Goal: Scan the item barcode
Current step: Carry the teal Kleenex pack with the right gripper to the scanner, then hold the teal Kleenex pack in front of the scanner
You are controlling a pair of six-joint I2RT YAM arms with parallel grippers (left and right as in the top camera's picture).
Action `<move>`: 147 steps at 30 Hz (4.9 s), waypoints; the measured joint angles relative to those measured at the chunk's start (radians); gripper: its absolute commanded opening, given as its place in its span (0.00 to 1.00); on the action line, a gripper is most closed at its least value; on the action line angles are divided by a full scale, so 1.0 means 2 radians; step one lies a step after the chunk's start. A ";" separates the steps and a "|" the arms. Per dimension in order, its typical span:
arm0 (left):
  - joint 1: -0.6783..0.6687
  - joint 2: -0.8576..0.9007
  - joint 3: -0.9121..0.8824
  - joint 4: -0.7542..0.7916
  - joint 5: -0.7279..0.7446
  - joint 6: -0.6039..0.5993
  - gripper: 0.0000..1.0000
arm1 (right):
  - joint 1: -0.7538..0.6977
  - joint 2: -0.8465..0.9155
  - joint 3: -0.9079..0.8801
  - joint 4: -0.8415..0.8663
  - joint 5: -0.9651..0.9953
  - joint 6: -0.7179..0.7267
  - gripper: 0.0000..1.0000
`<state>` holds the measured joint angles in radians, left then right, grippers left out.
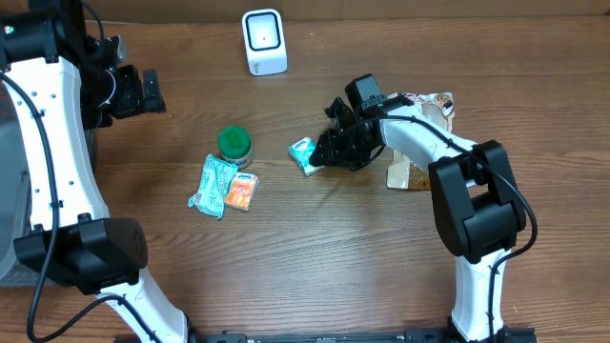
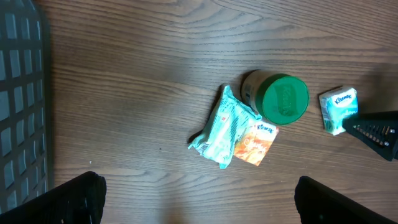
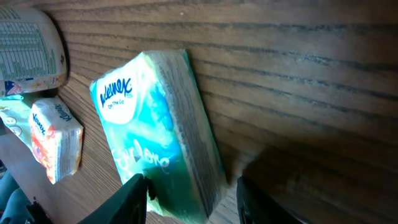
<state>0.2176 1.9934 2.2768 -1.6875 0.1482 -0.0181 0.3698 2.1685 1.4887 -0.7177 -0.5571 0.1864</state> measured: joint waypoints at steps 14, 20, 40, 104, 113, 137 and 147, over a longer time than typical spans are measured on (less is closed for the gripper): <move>0.000 0.000 0.000 0.000 0.000 0.000 1.00 | 0.000 0.005 -0.006 0.020 -0.002 0.027 0.12; 0.000 0.000 0.000 0.000 0.000 0.000 0.99 | 0.000 0.007 -0.006 0.013 -0.027 0.038 0.04; 0.000 0.000 0.000 0.000 0.000 0.000 1.00 | -0.064 -0.093 -0.006 0.014 -0.460 0.082 0.04; 0.000 0.000 0.000 0.000 0.000 0.000 0.99 | -0.137 -0.269 -0.006 0.082 -0.399 0.308 0.04; 0.000 0.000 0.000 0.000 0.000 0.000 1.00 | -0.098 -0.269 -0.006 0.086 -0.345 0.261 0.04; 0.000 0.000 0.000 0.000 0.000 0.000 1.00 | 0.050 -0.127 0.350 -0.137 0.142 0.095 0.04; 0.000 0.000 0.000 0.000 0.000 0.000 0.99 | 0.122 0.016 0.370 0.094 0.456 -0.113 0.04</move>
<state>0.2176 1.9934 2.2768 -1.6875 0.1482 -0.0181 0.6144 2.1998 2.2295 -0.5297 0.3557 -0.0395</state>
